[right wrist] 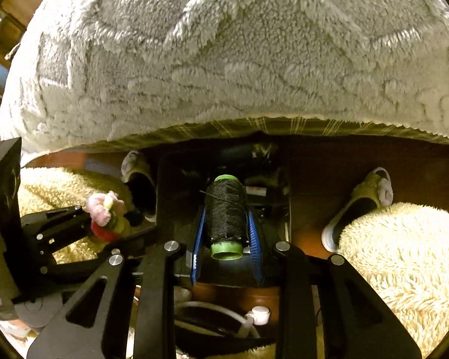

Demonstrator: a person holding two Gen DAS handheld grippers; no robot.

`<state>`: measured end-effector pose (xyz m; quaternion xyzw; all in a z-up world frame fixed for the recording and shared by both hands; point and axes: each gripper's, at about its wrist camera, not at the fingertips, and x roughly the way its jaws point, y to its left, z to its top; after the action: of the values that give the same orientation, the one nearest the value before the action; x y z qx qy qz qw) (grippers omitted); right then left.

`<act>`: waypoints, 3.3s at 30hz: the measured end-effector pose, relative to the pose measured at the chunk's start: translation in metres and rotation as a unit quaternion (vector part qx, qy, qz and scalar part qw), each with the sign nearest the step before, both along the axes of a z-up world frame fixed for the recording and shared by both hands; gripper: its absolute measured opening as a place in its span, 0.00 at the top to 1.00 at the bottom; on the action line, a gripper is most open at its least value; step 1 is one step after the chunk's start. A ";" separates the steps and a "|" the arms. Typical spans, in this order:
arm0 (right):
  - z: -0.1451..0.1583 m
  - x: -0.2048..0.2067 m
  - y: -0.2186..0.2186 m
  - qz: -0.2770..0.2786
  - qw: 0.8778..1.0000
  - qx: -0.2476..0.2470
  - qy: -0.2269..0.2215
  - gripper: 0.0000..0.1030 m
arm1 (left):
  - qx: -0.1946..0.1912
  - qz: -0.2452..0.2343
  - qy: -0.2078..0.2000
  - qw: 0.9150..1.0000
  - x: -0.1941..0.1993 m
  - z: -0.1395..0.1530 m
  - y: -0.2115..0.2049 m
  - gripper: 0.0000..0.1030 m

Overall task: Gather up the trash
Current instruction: 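Open both tools to drop the items into the bin, then grasp the yellow-capped white bottle with the left tool while the right grasps the blue cloth knot, then carry both held items down past the bed edge toward the bin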

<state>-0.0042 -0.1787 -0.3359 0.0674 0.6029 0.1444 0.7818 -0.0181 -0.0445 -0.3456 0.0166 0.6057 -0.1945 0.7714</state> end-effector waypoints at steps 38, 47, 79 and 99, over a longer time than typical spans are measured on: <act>0.178 0.062 -0.065 -0.089 0.972 -0.044 -0.212 0.08 | 0.021 0.077 -0.203 0.976 0.070 0.186 0.059 0.24; 0.192 0.133 -0.051 -0.083 0.973 -0.045 -0.213 0.08 | 0.038 0.080 -0.222 0.971 0.141 0.204 0.056 0.24; 0.168 0.311 0.014 -0.036 0.981 -0.036 -0.187 0.49 | 0.039 0.092 -0.184 0.978 0.306 0.179 0.036 0.52; 0.191 0.206 -0.001 -0.013 0.978 -0.027 -0.208 0.70 | 0.011 0.061 -0.210 0.976 0.218 0.205 0.033 0.71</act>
<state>0.2016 -0.1797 -0.1452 0.0226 0.4294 0.1291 0.8935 0.1999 -0.0115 -0.1406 0.0280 0.4323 -0.1327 0.8915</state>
